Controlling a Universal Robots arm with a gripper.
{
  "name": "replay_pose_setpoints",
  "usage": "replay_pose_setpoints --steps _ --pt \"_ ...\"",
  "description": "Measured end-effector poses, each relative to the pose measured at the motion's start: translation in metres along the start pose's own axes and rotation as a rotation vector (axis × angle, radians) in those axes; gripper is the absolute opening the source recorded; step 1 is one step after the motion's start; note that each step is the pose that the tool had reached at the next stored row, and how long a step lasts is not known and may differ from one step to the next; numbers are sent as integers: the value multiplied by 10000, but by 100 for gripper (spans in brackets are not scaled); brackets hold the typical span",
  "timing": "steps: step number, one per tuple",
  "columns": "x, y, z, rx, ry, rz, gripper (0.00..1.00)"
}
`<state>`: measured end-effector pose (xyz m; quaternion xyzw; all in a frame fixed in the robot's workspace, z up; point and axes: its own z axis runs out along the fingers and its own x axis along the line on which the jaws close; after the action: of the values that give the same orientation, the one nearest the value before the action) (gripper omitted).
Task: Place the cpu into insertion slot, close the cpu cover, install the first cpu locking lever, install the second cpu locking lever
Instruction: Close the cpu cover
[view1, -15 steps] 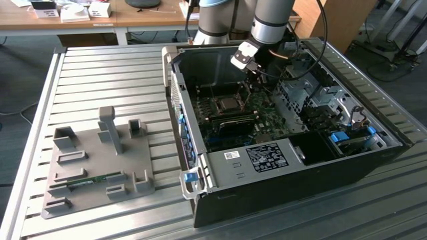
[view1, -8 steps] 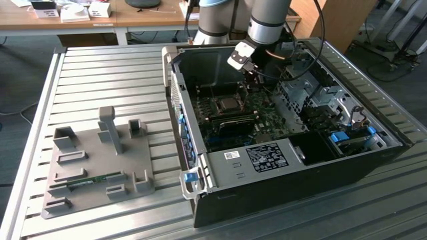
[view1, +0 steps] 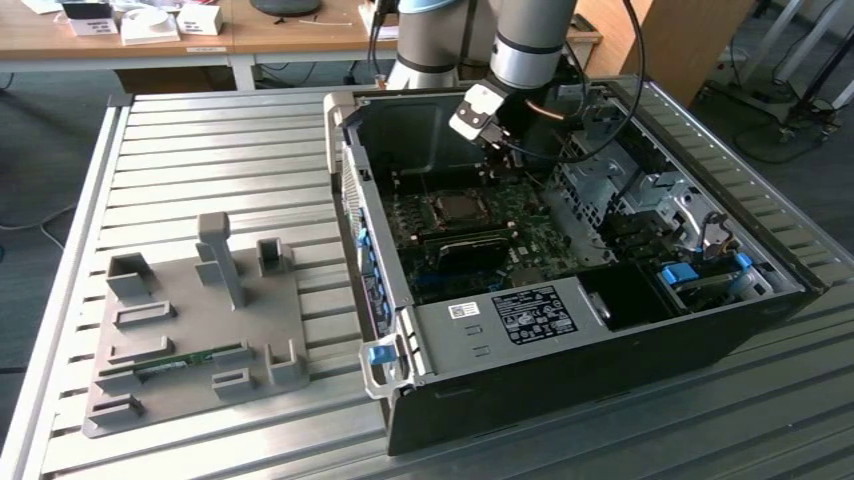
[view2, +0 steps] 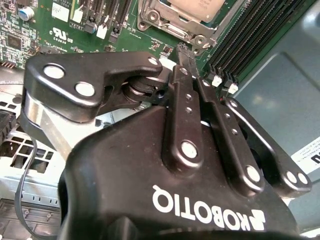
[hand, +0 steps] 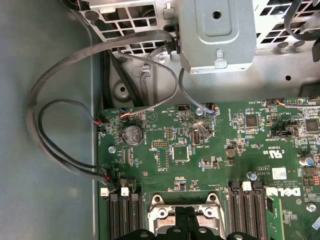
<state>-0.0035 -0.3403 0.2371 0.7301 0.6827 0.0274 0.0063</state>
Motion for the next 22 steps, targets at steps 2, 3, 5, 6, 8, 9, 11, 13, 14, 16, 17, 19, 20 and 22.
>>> replay_pose_setpoints --steps 2,3,5,6,8,9,11,13,14,16,17,19,20,22 --pt "0 0 0 0 -1 1 11" --pt "0 0 0 1 -1 0 11" --pt "0 0 0 0 -1 1 11" --pt "0 -1 0 0 -2 1 11" --pt "0 -2 0 1 -2 1 11" --pt "0 -2 0 0 -3 1 11" --pt "0 -2 1 3 -4 0 11" --pt "0 -2 7 97 -6 3 11" --pt "0 -2 8 149 -13 5 11" --pt "-1 -3 7 171 -18 6 11" --pt "-1 -3 7 176 -19 6 11" --pt "-1 -6 8 180 -18 7 11" --pt "-1 -15 8 180 -19 5 11" --pt "-4 -52 8 180 -19 5 11"
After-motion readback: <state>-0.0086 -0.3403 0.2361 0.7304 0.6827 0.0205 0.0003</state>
